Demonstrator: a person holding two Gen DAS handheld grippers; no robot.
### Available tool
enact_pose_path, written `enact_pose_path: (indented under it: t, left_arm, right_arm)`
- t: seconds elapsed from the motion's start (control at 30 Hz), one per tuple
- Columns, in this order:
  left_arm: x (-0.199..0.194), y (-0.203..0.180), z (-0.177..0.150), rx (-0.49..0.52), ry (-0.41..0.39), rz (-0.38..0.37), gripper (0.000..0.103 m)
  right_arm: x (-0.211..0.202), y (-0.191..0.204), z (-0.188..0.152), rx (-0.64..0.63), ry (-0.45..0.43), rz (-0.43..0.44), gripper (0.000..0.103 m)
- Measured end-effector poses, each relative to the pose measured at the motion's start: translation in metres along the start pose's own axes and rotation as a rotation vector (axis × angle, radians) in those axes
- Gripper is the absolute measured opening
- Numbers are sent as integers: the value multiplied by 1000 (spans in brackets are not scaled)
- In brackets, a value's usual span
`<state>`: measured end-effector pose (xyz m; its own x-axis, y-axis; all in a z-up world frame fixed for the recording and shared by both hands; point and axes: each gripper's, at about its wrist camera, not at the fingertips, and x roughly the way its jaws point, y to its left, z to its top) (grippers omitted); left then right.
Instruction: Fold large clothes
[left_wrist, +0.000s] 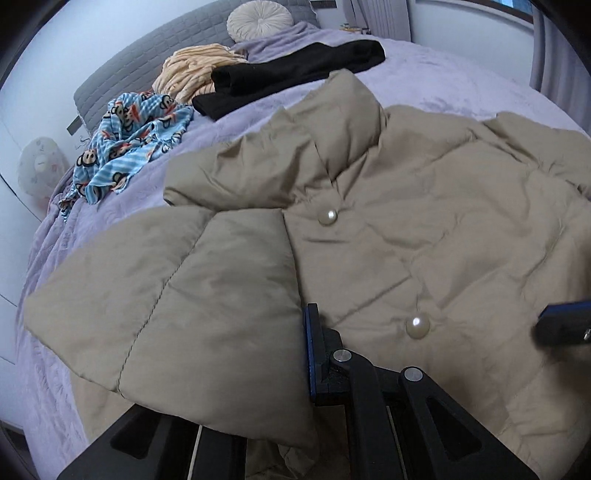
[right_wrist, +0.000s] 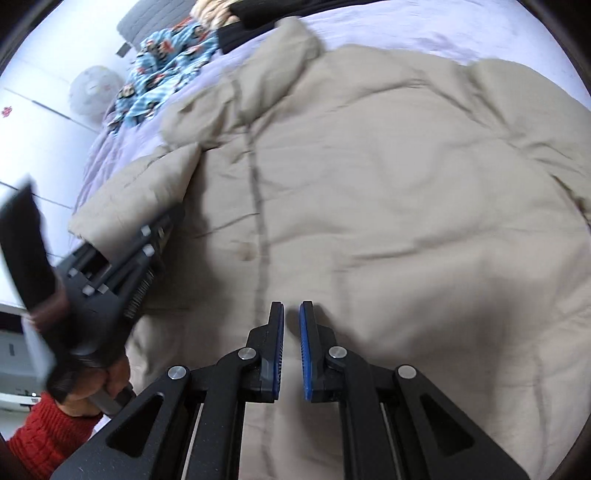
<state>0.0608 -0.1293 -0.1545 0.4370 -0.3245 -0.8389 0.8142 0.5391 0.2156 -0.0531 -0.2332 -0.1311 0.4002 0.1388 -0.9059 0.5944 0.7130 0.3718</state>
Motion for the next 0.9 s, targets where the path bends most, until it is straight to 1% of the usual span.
enact_pose_path:
  t: [0.07, 0.1, 0.13, 0.17, 0.2, 0.23, 0.3, 0.33, 0.4, 0.43, 0.47, 0.5, 0.53, 0.57, 0.63, 0.67, 0.73, 0.8, 0.83, 0.87, 0.9]
  left_arm:
    - [-7, -1, -8, 1, 5, -9, 12]
    - [-13, 1, -12, 2, 5, -17, 36]
    - [-21, 3, -14, -7, 0, -20, 57]
    - [-33, 7, -17, -32, -23, -17, 84]
    - [-41, 22, -17, -57, -53, -24, 84]
    - [-47, 28, -16, -68, -58, -33, 84]
    - [-59, 37, -20, -94, -40, -39, 84]
    - [-65, 45, -23, -123, -40, -52, 84]
    - [-79, 71, -34, -214, -45, -73, 84]
    - [-86, 87, -40, -268, -51, -67, 84]
    - [-86, 107, -43, -321, -52, -60, 84]
    - [-85, 132, -48, -389, -46, -55, 84]
    - [-83, 157, -55, -469, -36, -60, 84]
    - [-79, 178, -62, -533, -26, -66, 84]
    - [-60, 222, -80, -678, 15, -85, 84]
    - [-49, 238, -88, -736, 33, -115, 84]
    - [-19, 262, -103, -845, 85, -223, 84]
    - [7, 268, -109, -905, 129, -320, 84]
    - [17, 267, -110, -918, 145, -374, 84]
    - [27, 263, -110, -927, 162, -408, 83]
    - [31, 259, -108, -925, 165, -404, 69]
  right_arm:
    - [3, -8, 0, 8, 0, 7, 10]
    - [5, -11, 0, 13, 1, 15, 10]
    - [9, -8, 3, 12, -1, 19, 10]
    - [9, -9, 5, 5, -4, 20, 10]
    - [10, -8, 9, -6, -7, 17, 10]
    - [6, -18, 15, -14, -2, 24, 10]
    - [8, -9, 23, -53, -24, 38, 10]
    - [5, -5, 24, -68, -28, 39, 10]
    - [-1, 11, 27, -124, -40, 30, 10]
    - [-5, 19, 26, -156, -45, 22, 11]
    - [-7, 34, 27, -214, -56, 7, 17]
    - [-11, 49, 27, -270, -71, -6, 30]
    - [-16, 58, 23, -316, -86, -14, 61]
    - [-18, 77, 22, -377, -114, -10, 89]
    - [-16, 113, 20, -496, -149, 5, 90]
    - [-12, 131, 19, -547, -159, -15, 90]
    - [4, 166, 15, -658, -186, -89, 90]
    - [22, 194, 11, -752, -199, -148, 90]
    - [29, 204, 11, -779, -202, -169, 90]
    - [36, 213, 10, -804, -204, -190, 90]
    - [44, 221, 10, -827, -203, -214, 90]
